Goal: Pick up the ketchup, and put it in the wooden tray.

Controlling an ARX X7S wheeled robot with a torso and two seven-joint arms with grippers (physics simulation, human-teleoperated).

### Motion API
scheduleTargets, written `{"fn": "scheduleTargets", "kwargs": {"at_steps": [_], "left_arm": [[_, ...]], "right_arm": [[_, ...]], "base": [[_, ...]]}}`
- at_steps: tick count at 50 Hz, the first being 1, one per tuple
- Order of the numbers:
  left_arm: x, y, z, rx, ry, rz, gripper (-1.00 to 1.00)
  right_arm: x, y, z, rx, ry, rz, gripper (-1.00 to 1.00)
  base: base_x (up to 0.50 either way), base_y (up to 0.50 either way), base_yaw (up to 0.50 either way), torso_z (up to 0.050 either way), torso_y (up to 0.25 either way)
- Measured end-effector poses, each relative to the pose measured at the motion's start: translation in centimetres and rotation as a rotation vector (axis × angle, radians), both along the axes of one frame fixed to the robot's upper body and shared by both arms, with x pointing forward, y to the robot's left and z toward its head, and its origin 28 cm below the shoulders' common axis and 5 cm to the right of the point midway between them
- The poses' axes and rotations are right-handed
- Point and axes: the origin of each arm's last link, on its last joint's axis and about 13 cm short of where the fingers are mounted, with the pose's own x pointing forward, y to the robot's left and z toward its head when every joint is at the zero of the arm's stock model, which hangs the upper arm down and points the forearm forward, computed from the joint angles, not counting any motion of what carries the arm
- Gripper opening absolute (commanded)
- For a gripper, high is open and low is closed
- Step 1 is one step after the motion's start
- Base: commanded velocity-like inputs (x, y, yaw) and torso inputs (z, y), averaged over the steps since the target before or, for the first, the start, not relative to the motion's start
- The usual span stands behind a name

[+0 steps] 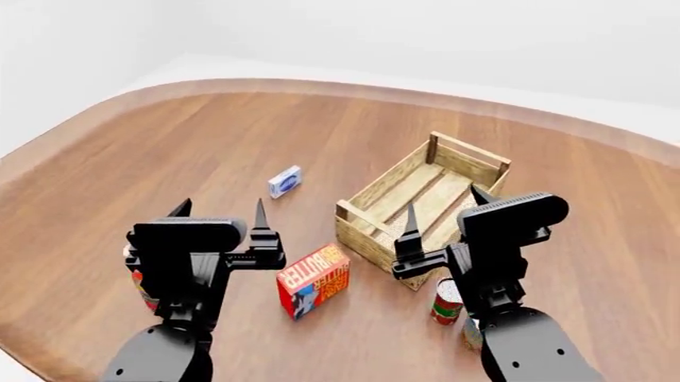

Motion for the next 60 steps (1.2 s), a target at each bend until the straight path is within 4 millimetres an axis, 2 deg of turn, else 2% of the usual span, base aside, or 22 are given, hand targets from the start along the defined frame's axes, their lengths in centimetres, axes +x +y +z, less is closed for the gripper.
{"fn": "scheduleTargets", "kwargs": {"at_steps": [16, 60], "left_arm": [[0.32, 0.14, 0.10, -0.006, -0.003, 0.010, 1.00], [0.66, 0.68, -0.20, -0.018, 0.008, 0.034, 1.00]], "right_arm": [[0.17, 0.05, -0.13, 0.004, 0.014, 0.008, 1.00], [0.42, 0.44, -0.29, -0.003, 0.027, 0.026, 1.00]], "base": [[0.16, -0.21, 0.00, 0.000, 0.000], [0.20, 0.06, 0.00, 0.000, 0.000]]}}
